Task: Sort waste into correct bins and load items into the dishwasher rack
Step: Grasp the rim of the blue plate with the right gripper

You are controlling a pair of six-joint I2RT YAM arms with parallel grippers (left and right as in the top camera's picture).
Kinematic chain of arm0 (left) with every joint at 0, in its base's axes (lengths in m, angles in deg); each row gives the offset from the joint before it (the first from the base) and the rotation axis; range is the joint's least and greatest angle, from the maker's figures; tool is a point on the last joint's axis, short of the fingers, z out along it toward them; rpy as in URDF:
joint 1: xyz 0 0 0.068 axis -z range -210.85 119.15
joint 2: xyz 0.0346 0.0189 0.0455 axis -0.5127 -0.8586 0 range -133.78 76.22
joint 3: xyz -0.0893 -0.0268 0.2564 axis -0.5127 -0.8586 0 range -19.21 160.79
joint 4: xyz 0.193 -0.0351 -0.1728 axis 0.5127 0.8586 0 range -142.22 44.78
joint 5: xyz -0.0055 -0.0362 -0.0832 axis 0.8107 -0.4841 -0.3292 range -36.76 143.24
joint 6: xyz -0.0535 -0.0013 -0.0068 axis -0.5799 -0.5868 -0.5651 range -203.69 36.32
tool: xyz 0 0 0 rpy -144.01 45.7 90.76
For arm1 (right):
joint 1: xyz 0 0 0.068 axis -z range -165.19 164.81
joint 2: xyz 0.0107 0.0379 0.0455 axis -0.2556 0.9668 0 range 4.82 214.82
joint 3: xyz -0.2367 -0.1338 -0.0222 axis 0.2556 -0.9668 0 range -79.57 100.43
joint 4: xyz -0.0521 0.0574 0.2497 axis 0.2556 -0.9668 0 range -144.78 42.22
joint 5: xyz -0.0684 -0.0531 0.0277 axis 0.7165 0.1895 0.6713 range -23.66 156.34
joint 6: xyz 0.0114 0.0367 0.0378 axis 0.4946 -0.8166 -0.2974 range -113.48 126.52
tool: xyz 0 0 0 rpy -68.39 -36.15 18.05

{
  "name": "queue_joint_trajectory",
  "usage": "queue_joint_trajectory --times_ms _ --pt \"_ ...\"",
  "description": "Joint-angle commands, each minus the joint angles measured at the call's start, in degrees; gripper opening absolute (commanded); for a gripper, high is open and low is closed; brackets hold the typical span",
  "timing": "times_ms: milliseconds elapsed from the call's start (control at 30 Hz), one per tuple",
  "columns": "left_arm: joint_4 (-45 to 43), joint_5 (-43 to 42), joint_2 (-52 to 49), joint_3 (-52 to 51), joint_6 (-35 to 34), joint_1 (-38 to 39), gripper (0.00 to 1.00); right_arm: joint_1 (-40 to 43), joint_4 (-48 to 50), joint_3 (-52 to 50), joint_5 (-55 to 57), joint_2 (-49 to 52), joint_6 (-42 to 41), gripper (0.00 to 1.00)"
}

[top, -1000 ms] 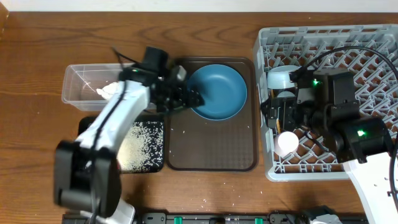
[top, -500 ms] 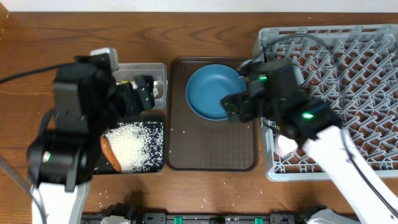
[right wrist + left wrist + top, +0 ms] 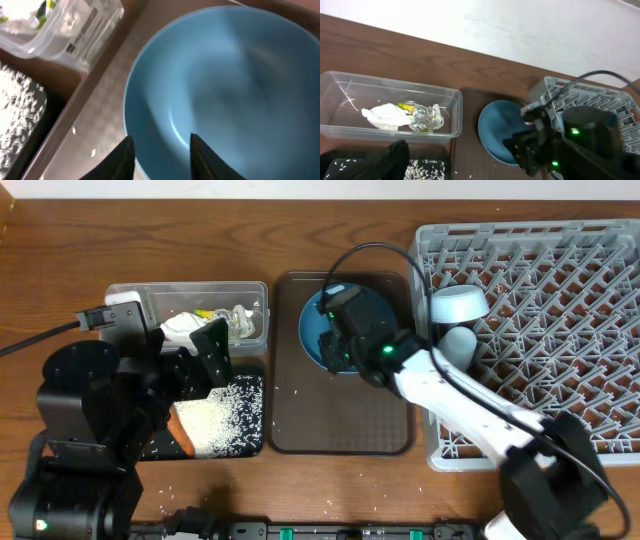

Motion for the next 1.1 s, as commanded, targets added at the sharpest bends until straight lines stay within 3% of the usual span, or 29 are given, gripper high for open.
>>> queue_joint_trajectory --times_ms 0,267,700,933,1067 --pt "0.0 0.7 -0.2 0.0 0.0 -0.2 0.95 -1.0 3.0 0.6 1.4 3.2 0.0 0.38" --pt "0.0 0.7 -0.2 0.0 0.0 -0.2 0.95 -3.6 8.7 0.6 1.2 7.9 0.0 0.41" --pt "0.0 0.7 -0.2 0.0 0.0 -0.2 0.95 -4.2 7.1 0.6 1.5 10.9 0.0 0.40" --pt "0.0 0.7 -0.2 0.0 0.0 -0.2 0.95 -4.3 5.7 0.6 1.5 10.9 0.0 0.31" --pt "0.0 0.7 -0.2 0.0 0.0 -0.2 0.95 -4.3 2.7 0.6 1.5 10.9 0.0 0.33"
